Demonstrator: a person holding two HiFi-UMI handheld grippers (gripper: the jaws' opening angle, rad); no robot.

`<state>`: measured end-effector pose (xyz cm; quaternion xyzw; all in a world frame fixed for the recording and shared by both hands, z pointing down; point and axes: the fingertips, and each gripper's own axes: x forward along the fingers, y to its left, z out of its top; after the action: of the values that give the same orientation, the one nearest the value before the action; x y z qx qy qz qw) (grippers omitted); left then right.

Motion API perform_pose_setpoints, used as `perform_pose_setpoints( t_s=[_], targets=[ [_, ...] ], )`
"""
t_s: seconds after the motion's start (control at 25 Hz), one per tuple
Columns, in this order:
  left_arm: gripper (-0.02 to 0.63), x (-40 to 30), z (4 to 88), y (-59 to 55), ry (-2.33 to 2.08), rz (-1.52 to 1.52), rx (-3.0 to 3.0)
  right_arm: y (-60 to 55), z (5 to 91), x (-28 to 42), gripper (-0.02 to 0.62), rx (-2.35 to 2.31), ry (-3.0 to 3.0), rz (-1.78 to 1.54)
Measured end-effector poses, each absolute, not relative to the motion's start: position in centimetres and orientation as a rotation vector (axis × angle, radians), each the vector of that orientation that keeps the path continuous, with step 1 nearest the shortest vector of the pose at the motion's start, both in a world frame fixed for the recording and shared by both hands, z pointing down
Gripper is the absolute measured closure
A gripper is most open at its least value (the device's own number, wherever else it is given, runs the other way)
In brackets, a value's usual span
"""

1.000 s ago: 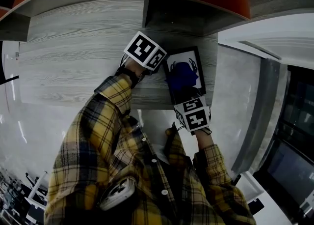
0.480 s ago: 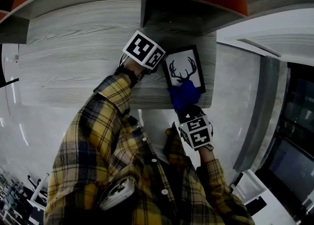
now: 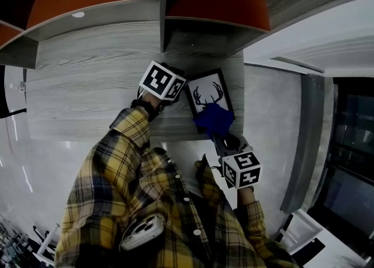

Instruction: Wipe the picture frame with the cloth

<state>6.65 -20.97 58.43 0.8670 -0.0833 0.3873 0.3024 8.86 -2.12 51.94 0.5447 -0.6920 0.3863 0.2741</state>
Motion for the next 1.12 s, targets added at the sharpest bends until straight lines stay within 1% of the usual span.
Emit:
perform_pose_setpoints(
  t_s=[0.24,0.36,0.52,0.76,0.92,1.12],
  targets=[
    [0.513,5.2,50.2,-20.8,-0.237,0.761,2.364,-6.1,44.3,9.6,0.543,1.683,-2.021,0.949],
    [0.553,4.0,45.2,-19.5,-0.232,0.608,2.409,-7.7,40.4,9.8,0.543,1.737,-2.095,0.872],
    [0.590,2.8,38.6,-17.6,-0.224,0.489,2.529,-9.8,34.8,9.6,0.543,1.772,-2.222,0.733],
    [0.600,1.3,29.6,-15.5,-0.226,0.242,2.633,-11.8,27.1,7.8,0.543,1.780,-2.440,0.539],
    [0.600,0.3,26.0,-15.0,-0.233,0.127,2.655,-11.7,23.9,7.4,0.543,1.803,-2.533,0.468],
    [0.600,-0.1,24.9,-14.8,-0.240,0.106,2.688,-11.7,22.9,7.5,0.543,1.801,-2.576,0.423]
  ],
)
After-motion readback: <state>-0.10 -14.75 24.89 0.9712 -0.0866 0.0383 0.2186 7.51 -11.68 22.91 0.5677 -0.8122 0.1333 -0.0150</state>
